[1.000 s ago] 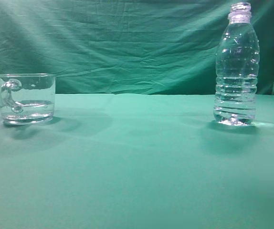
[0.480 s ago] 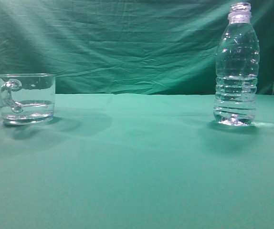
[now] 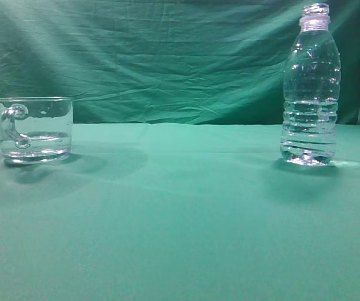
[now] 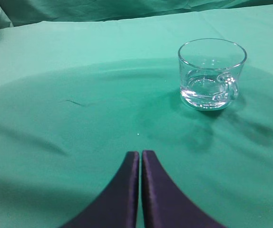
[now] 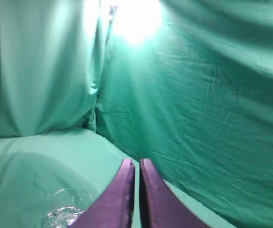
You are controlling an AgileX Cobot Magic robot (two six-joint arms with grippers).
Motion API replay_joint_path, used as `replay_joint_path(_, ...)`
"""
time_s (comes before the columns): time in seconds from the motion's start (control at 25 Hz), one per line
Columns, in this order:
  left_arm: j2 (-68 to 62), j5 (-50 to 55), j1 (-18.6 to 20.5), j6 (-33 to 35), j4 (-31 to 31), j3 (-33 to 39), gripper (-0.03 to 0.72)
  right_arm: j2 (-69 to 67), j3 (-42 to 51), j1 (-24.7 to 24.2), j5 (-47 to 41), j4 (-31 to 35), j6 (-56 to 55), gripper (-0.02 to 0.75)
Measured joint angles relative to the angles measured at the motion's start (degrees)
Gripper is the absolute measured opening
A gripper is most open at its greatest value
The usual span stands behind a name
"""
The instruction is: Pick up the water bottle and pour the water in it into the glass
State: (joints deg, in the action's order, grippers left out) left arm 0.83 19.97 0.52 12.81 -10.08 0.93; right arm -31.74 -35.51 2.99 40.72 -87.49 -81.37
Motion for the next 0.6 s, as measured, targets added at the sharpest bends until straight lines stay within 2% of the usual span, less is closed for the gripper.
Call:
replay_joint_path(0.12, 0.0, 0.0, 0.0, 0.0, 0.0, 0.0, 0.0, 4.81, 0.0, 0.0, 2.34, -2.07, -0.82, 0.0)
replay_joint_path(0.24, 0.0, 0.0, 0.0, 0.0, 0.0, 0.0, 0.0, 8.42, 0.0, 0.0, -0.23, 0.01, -6.85, 0.0)
replay_joint_path(0.48, 0.0, 0.0, 0.0, 0.0, 0.0, 0.0, 0.0, 12.03, 0.0, 0.0, -23.42, 8.63, -23.76, 0.0)
replay_joint_path(0.6, 0.0, 0.0, 0.0, 0.0, 0.0, 0.0, 0.0, 12.14, 0.41, 0.0, -34.18, 11.42, -24.94, 0.0)
